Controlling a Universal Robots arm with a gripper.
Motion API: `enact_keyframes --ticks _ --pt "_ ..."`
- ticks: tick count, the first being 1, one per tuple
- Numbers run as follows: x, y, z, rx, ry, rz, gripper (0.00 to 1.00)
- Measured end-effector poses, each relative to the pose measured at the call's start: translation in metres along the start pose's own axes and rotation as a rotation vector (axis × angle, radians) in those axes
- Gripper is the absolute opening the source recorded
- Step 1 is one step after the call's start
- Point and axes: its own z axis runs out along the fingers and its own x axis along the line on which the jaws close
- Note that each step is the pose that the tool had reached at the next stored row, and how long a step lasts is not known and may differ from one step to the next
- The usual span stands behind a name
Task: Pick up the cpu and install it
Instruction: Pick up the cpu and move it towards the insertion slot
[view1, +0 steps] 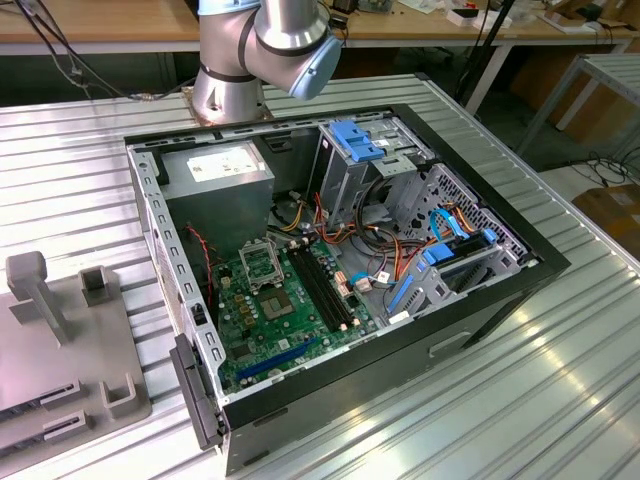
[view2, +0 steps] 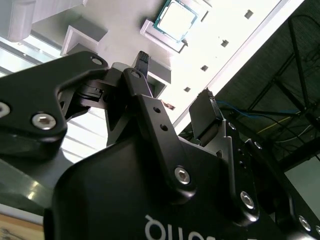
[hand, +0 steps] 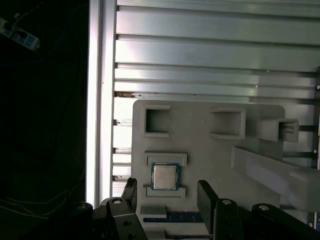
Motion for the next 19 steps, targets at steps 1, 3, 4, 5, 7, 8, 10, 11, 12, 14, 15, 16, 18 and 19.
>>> enact_keyframes --ticks 1,3,4,5,7,8,10,11,12,14,15,16,18,19 --pt "0.0 0.0 0.0002 0.0 0.0001 -0.001 0.6" --pt "0.0 -0.0001 0.0003 0.0 0.0002 -0.001 0.6" --pt "0.0 0.0 0.0005 0.0 0.0 -0.001 0.6" --pt "0.0 0.0 0.0006 -0.0001 0.0 -0.001 0.6" --pt "0.0 0.0 0.0006 -0.0001 0.0 -0.001 0.6" --pt "0.0 -0.0001 0.0007 -0.0001 0.0 -0.001 0.6" --pt "0.0 -0.0001 0.0007 0.0 0.0001 -0.001 0.6" --pt "0.0 0.0 0.0007 -0.0001 0.0 -0.001 0.6" --pt "0.0 0.0 0.0008 0.0 0.0 -0.001 0.6" --pt "0.0 0.0 0.0008 -0.0001 0.0 -0.001 0.6" --pt "0.0 0.0 0.0008 0.0 0.0 -0.001 0.6" --pt "0.0 0.0 0.0009 -0.0001 -0.0001 -0.001 0.6" --pt "0.0 -0.0003 0.0026 -0.0002 -0.0006 -0.001 0.6" --pt "0.0 -0.0011 0.0041 0.0 -0.0001 -0.001 0.6"
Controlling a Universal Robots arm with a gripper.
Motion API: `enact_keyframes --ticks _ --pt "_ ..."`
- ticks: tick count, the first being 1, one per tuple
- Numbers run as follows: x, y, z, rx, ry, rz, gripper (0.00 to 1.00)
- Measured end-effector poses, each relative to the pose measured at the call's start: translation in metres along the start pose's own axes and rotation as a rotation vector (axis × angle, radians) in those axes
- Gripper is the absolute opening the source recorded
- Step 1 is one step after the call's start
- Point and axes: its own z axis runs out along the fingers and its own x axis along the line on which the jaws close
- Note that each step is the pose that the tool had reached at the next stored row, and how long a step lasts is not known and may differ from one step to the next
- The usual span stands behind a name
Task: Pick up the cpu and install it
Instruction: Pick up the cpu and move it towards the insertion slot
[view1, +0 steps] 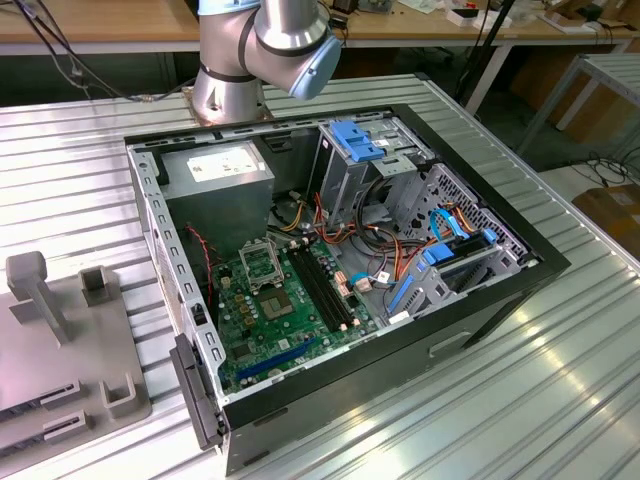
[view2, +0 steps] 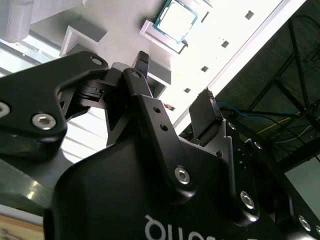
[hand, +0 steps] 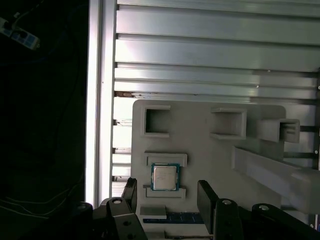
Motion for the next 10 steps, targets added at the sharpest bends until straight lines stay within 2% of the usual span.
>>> enact_keyframes --ticks 5,6,8,9,10 --pt "0.0006 -0.0088 0.0089 0.0005 0.0002 0.0 0.6" --pt "0.0008 -0.0091 0.011 0.0052 0.0004 0.002 0.6" --pt "0.0007 -0.0092 0.0121 0.0188 0.0007 0.013 0.6" --pt "0.0005 -0.0092 0.0128 0.0288 0.0008 0.02 0.6" --pt "0.0003 -0.0092 0.0131 0.0344 0.0012 0.022 0.6"
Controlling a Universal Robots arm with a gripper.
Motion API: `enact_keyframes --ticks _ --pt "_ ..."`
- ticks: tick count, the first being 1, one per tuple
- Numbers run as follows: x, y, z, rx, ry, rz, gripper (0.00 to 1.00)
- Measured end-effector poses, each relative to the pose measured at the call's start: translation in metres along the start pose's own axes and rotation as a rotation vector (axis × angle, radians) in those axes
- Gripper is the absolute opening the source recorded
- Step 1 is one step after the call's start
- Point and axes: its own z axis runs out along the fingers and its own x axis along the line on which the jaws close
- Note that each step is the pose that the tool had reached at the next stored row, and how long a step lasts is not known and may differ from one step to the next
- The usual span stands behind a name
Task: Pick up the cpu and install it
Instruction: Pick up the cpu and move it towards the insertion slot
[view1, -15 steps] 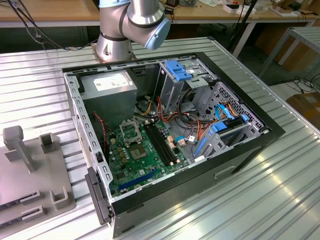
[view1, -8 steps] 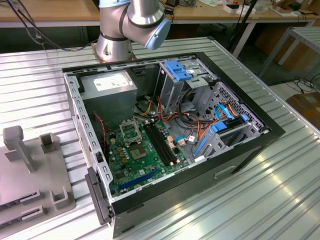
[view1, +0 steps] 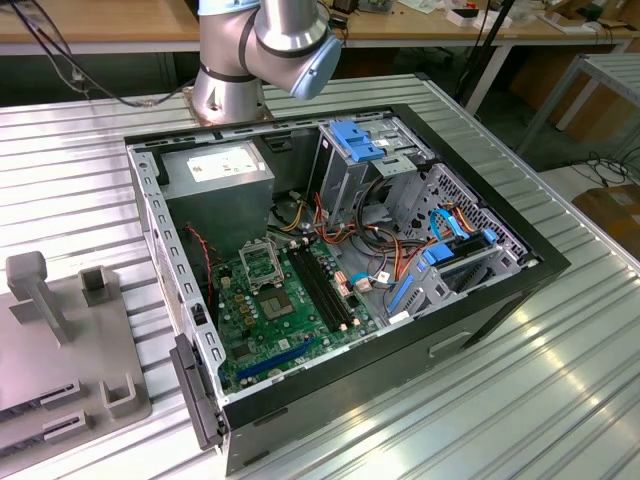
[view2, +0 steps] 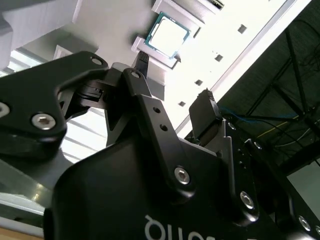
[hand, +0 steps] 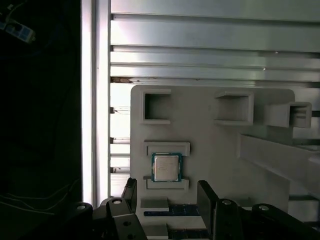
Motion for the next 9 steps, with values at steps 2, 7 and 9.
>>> enact_keyframes --ticks 2,7,9 --pt "-0.0008 0.0 0.0015 0.01 0.0 0.003 0.6" --pt "-0.0028 0.0003 0.0101 0.0122 0.0003 0.013 0.6" --pt "-0.0035 0.0002 0.0137 0.0126 0.0007 0.022 0.6"
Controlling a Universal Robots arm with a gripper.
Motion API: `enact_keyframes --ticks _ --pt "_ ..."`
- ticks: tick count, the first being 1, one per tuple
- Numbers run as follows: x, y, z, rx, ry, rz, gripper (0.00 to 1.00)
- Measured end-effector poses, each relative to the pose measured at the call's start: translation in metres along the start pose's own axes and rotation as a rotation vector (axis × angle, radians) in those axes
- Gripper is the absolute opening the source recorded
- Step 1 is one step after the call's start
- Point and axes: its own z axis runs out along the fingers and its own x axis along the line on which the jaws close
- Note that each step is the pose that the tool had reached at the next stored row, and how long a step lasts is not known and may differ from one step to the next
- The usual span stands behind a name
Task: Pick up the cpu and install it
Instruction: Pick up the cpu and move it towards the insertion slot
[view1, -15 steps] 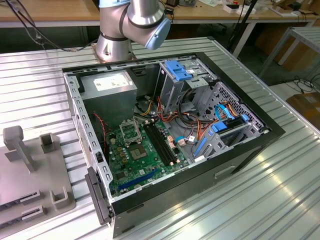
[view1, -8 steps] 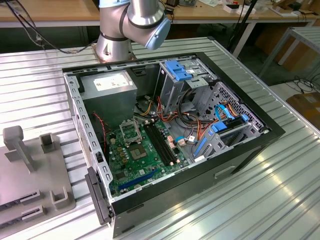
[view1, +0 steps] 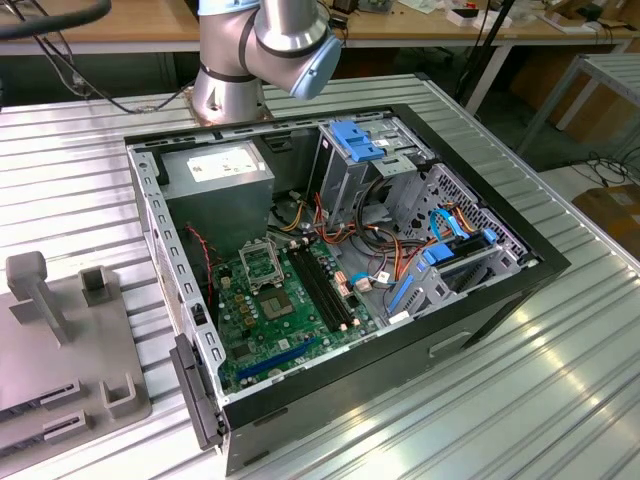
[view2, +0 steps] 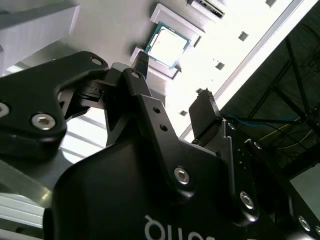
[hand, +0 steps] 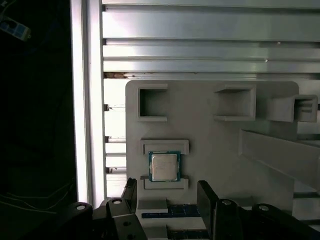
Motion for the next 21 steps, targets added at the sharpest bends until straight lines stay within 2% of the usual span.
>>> enact_keyframes --ticks 3,13,17,21 --pt "-0.0028 0.0003 0.0067 0.0001 0.0 0.01 0.6" --pt "-0.0024 0.0008 0.0266 0.003 -0.0002 0.003 0.6" --pt "-0.0022 0.001 0.0326 0.0024 -0.0014 -0.025 0.6" --pt "-0.0007 0.0009 0.0379 0.0024 -0.0014 -0.027 0.6"
